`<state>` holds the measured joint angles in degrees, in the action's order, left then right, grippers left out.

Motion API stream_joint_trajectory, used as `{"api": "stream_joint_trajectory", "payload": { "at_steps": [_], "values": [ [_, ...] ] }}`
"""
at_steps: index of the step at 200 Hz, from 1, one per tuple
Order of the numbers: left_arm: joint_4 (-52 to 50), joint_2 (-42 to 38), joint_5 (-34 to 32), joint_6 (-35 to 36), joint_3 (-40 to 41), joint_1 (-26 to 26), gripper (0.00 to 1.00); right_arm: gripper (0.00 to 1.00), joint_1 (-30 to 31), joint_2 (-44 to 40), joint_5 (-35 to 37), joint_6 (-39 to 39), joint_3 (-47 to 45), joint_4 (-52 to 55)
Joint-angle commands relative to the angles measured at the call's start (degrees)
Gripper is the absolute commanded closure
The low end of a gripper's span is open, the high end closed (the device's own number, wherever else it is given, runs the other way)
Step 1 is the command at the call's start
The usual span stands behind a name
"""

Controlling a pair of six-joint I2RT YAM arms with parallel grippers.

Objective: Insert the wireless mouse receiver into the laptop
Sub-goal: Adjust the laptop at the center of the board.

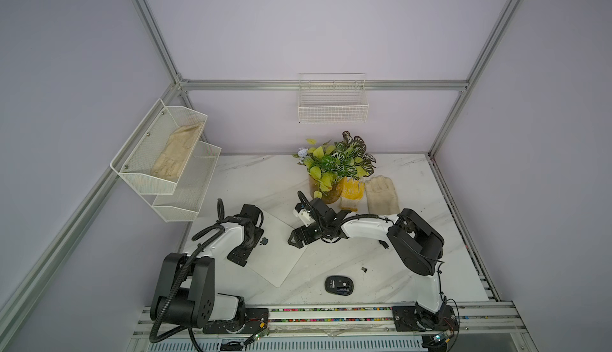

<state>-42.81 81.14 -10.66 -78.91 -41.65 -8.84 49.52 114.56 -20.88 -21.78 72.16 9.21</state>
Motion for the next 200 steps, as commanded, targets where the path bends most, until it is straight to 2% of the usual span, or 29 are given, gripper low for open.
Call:
{"api": "stream_joint_trajectory", "payload": {
  "at_steps": [1, 72, 123, 165, 200],
  "values": [
    [11.5, 6.0, 10.5, -3.0, -0.3, -3.8, 0.0, 0.1, 1.8, -3.1, -3.8, -0.5, -1.6, 2.5],
    [14.4, 10.8, 11.3, -6.4, -2.8, -11.0, 0.0, 0.09, 1.6, -9.4, 2.8, -1.9, -4.5, 3.7],
    [16.3, 13.2, 11.8, -7.9, -4.3, -14.1, 0.0, 0.06, 1.2, -16.2, 6.5, -3.6, -6.1, 5.8],
    [17.9, 14.4, 12.5, -7.8, -5.4, -15.3, 0.0, 0.06, 1.1, -24.9, 11.5, -5.8, -10.4, 13.2],
    [18.1, 11.4, 11.4, -4.3, -5.3, -14.7, 0.0, 0.07, 0.5, -35.7, 16.3, -10.8, -17.2, 22.9]
  ]
}}
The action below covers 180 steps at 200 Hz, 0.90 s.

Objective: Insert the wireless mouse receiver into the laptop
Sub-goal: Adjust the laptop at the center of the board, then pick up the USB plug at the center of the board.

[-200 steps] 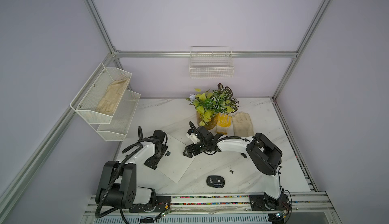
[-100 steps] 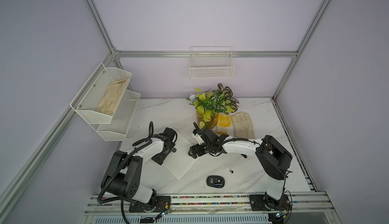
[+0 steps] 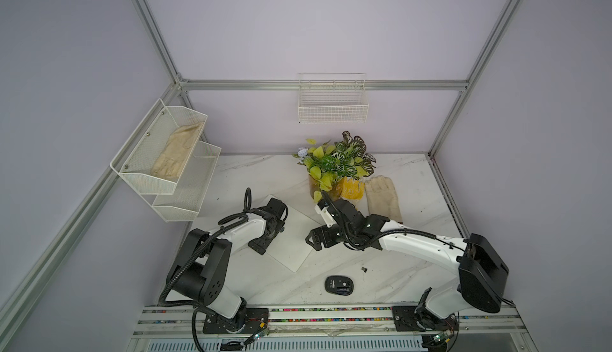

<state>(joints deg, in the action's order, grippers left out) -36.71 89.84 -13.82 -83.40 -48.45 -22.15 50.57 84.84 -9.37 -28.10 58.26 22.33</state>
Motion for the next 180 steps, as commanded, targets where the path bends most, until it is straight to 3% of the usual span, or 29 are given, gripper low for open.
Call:
{"api": "stream_joint_trajectory", "payload": {
  "at_steps": [1, 36, 71, 107, 152, 180],
  "values": [
    [11.9, 2.5, 14.5, 0.3, 1.5, -1.4, 0.0, 0.07, -0.5, -6.0, 4.9, -4.7, -3.5, 10.0],
    [8.4, -5.3, 8.4, 8.3, 1.3, -1.1, 0.0, 0.11, -2.0, -11.4, 7.5, -10.8, -7.1, 18.9],
    [4.4, -15.5, 1.3, 21.8, -0.9, -1.1, 0.0, 0.15, -8.0, -13.7, 2.9, -15.7, -12.5, 20.0],
    [1.8, -22.5, -4.5, 26.3, -0.3, -1.0, 0.0, 0.19, -10.7, -11.0, 2.7, -15.4, -12.1, 21.5],
    [3.3, -25.5, -0.2, 28.9, 2.1, 2.8, 0.0, 0.34, -10.8, -3.5, 4.7, -11.9, -10.1, 24.4],
    [4.2, -24.8, 4.0, 29.8, 2.8, 4.9, 0.0, 0.37, -10.8, -0.1, 6.6, -9.3, -8.6, 27.5]
  ]
}}
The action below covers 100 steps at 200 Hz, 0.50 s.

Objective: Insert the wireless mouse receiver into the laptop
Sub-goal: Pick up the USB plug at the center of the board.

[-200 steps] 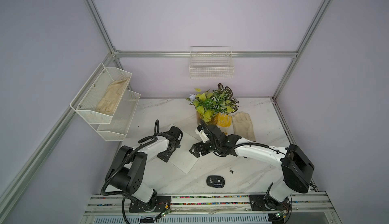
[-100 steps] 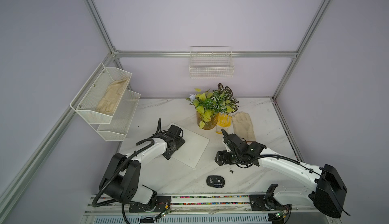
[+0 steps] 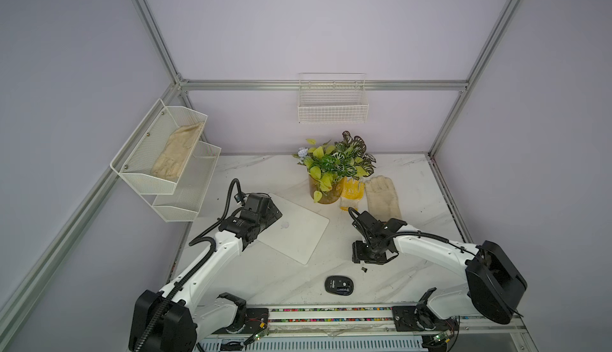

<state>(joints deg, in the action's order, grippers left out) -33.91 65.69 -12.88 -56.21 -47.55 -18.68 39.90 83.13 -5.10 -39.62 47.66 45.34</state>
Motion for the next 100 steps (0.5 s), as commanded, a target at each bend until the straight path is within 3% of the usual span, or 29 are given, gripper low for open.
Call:
{"api": "stream_joint_trajectory", "payload": {
  "at_steps": [1, 100],
  "values": [
    [1.4, -0.7, 3.2, 2.7, 1.9, 1.5, 0.0, 0.37, -0.1, 1.7, 2.4, 2.3, 2.0, 4.6],
    [4.5, 1.7, 10.6, 5.4, 4.1, 3.3, 0.0, 0.41, 4.7, 7.6, -1.8, 6.7, 3.1, 1.9]
  ]
}}
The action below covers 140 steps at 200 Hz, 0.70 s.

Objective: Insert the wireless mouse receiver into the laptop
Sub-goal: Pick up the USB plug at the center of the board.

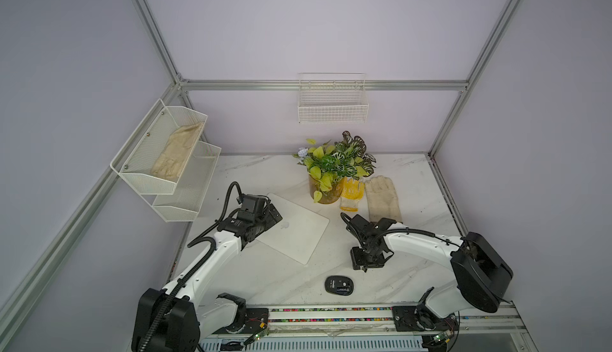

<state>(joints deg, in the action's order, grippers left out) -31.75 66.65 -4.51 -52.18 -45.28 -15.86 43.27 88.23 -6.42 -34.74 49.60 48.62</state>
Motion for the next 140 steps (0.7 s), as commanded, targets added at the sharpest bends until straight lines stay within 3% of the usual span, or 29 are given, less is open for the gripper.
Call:
{"api": "stream_joint_trajectory", "payload": {
  "at_steps": [1, 81, 140],
  "values": [
    [2.3, 0.8, 2.3, 1.4, 1.8, 0.5, 0.0, 0.41, 1.4, 2.6, -0.5, 1.8, 1.2, -1.4],
    [2.6, 0.1, 3.3, 1.8, 3.1, 0.8, 0.0, 0.43, 6.0, 2.8, -0.2, -2.1, 0.5, -0.4],
    [3.0, 1.1, 4.2, 2.0, 3.1, 0.9, 0.0, 0.46, 6.1, 1.6, 3.5, -5.4, -0.1, 1.6]
  ]
}}
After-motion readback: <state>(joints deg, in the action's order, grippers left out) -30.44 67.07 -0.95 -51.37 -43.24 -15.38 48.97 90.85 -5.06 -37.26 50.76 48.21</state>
